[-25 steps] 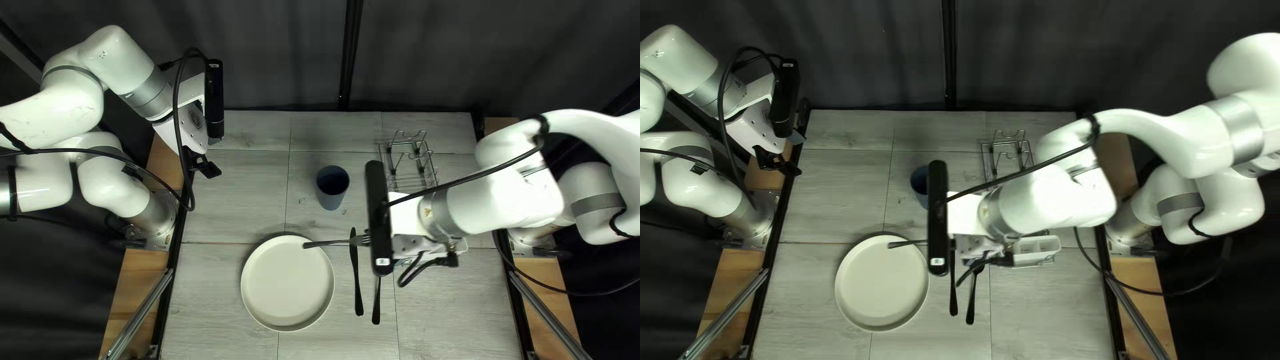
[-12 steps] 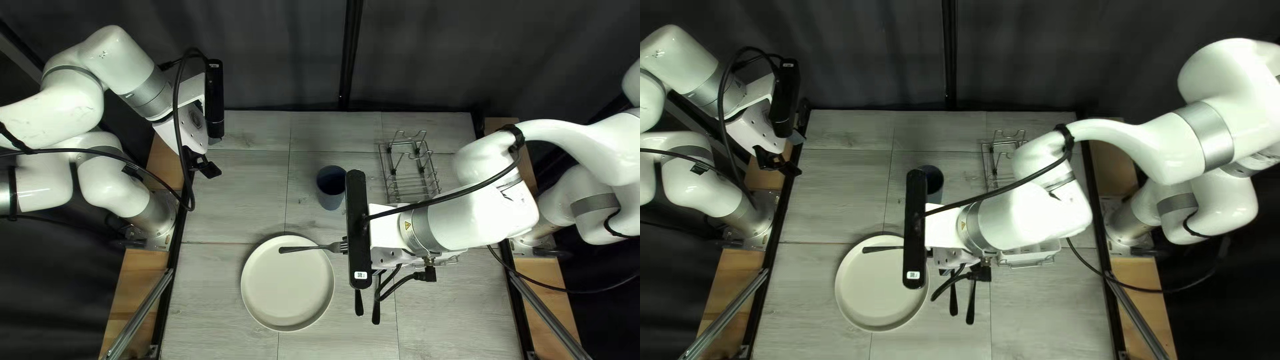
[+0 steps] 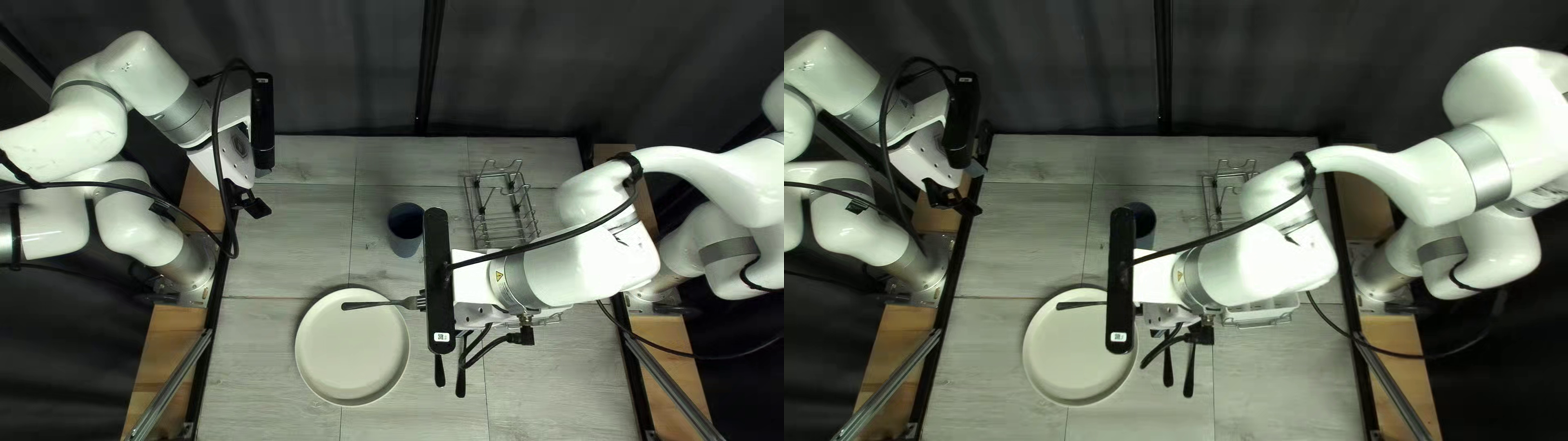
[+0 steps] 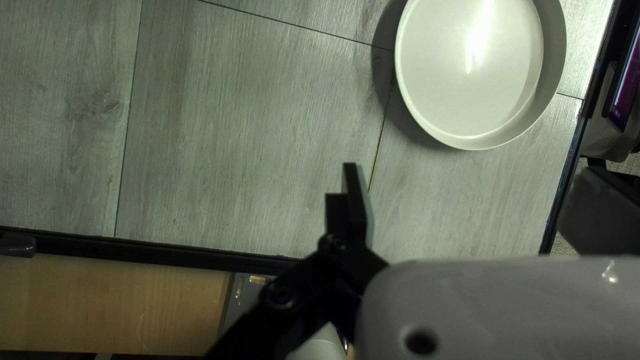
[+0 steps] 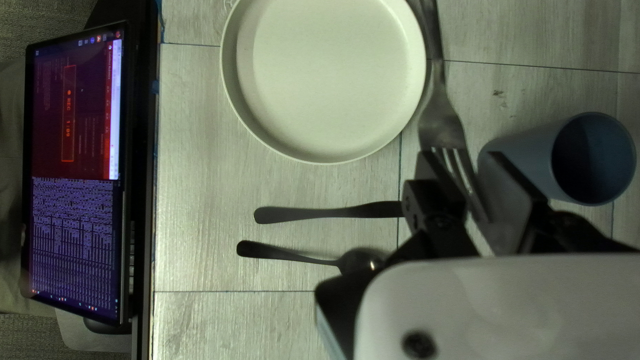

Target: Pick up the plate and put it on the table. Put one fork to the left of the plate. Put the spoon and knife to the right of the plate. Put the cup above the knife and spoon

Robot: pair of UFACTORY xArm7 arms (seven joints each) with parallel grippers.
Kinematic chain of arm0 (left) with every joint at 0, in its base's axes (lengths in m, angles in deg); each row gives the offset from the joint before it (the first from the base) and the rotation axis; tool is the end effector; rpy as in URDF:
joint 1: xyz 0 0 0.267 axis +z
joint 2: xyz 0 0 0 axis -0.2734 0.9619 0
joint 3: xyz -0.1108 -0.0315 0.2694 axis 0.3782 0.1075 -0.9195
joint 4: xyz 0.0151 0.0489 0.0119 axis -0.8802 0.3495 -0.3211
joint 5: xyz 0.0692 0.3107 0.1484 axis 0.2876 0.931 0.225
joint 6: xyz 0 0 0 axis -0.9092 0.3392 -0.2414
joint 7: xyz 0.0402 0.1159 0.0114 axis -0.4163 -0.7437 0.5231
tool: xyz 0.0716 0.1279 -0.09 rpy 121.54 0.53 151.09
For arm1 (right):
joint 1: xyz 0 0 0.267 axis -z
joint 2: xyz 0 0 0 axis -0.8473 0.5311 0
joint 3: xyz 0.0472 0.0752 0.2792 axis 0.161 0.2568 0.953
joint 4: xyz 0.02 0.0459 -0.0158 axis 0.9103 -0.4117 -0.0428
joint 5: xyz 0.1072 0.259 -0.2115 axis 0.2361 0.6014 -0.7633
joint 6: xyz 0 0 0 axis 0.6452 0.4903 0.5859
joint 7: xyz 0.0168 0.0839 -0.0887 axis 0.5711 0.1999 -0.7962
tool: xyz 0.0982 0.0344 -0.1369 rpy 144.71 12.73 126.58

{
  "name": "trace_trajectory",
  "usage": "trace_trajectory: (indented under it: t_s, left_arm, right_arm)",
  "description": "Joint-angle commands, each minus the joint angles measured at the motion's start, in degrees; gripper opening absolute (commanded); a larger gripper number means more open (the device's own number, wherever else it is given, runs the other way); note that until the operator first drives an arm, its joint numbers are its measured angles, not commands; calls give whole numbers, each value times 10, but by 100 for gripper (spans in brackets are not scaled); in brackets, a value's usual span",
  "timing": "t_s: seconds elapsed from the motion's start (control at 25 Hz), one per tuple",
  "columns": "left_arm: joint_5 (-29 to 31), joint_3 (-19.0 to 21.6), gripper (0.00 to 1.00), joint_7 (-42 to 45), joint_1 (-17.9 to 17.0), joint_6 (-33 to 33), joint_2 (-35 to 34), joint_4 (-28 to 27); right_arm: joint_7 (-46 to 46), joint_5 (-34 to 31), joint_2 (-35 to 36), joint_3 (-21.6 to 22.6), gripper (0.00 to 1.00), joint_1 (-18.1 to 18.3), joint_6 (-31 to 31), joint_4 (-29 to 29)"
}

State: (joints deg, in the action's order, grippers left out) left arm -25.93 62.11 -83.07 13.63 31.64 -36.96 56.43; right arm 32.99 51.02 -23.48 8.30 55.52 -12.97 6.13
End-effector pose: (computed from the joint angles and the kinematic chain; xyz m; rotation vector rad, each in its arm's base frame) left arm 0.2713 0.0254 0.3247 2.9012 0.4523 0.4986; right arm 0.5427 0.1436 0.3143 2.9404 0.0835 0.7903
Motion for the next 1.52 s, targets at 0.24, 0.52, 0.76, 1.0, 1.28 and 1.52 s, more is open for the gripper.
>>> trace_trajectory:
  t_s: [0.24,0.52,0.76,1.0,1.28,1.52]
  left_arm:
    - [-61,216,100,187,2,-76,13,-49]
    - [-72,344,100,225,26,-149,64,-102]
    - [-58,434,100,184,49,-245,116,-107]
    - [-48,464,100,138,67,-306,160,-100]
    - [-50,480,100,115,75,-347,190,-90]
    - [-71,472,100,100,68,-386,209,-64]
  right_arm:
    - [0,0,0,0,0,0,0,0]
    - [0,0,0,0,0,0,0,0]
    - [0,0,0,0,0,0,0,0]
    - [0,0,0,0,0,0,0,0]
    - [0,0,0,0,0,0,0,0]
    - [0,0,0,0,0,0,0,0]
